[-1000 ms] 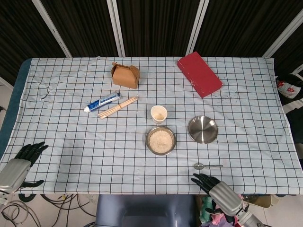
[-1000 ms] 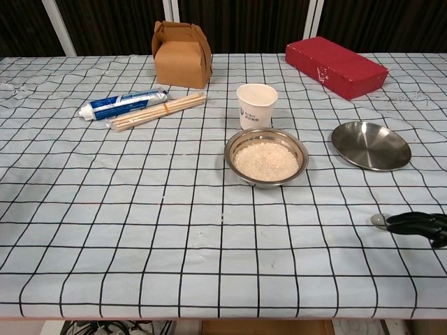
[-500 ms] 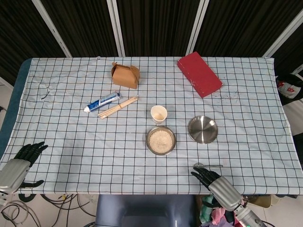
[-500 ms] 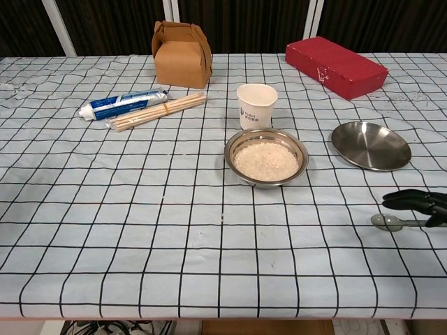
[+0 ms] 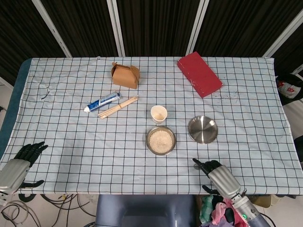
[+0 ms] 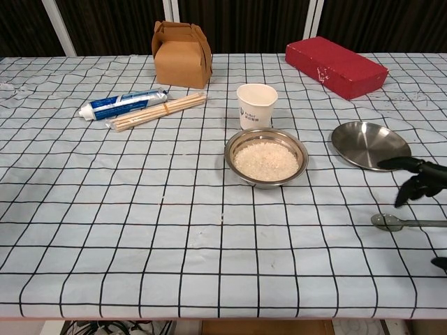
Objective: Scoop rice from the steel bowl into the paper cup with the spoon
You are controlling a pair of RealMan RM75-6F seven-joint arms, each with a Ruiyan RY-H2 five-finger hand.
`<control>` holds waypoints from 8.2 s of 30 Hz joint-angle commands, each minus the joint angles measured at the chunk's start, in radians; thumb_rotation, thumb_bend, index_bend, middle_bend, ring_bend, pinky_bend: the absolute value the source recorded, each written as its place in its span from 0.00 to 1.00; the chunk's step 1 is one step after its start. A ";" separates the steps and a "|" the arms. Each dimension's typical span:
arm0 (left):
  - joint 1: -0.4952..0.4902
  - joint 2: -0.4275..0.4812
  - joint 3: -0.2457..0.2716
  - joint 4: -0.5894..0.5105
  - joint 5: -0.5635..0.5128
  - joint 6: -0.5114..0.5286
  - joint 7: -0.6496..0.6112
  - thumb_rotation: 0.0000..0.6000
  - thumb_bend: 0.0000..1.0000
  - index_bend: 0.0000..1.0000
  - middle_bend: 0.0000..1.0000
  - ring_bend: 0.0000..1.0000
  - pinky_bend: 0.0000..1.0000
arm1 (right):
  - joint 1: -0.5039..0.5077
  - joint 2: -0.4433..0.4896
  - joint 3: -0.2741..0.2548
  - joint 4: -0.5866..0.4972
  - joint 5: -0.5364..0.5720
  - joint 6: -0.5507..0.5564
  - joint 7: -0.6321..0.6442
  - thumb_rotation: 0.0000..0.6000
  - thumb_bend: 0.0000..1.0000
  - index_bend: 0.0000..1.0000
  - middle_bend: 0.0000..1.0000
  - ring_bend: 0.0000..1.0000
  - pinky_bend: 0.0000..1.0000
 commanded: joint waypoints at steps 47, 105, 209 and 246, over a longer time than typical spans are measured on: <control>0.019 -0.052 -0.031 0.052 0.015 0.092 0.013 1.00 0.03 0.00 0.00 0.00 0.00 | 0.010 -0.092 0.115 0.077 0.348 -0.132 -0.269 1.00 0.31 0.51 1.00 1.00 1.00; 0.019 -0.042 -0.030 0.033 0.002 0.081 0.010 1.00 0.02 0.00 0.00 0.00 0.00 | 0.010 -0.108 0.109 0.108 0.392 -0.139 -0.293 1.00 0.36 0.54 1.00 1.00 1.00; 0.012 -0.022 -0.030 0.008 0.011 0.087 -0.083 1.00 0.02 0.00 0.00 0.00 0.00 | 0.469 -0.457 0.178 0.401 0.290 0.015 -1.202 1.00 0.43 0.65 1.00 1.00 1.00; 0.012 -0.020 -0.037 -0.002 -0.015 0.071 -0.058 1.00 0.02 0.00 0.00 0.00 0.00 | 0.378 -0.452 0.281 0.112 0.536 -0.082 -1.157 1.00 0.46 0.66 1.00 1.00 1.00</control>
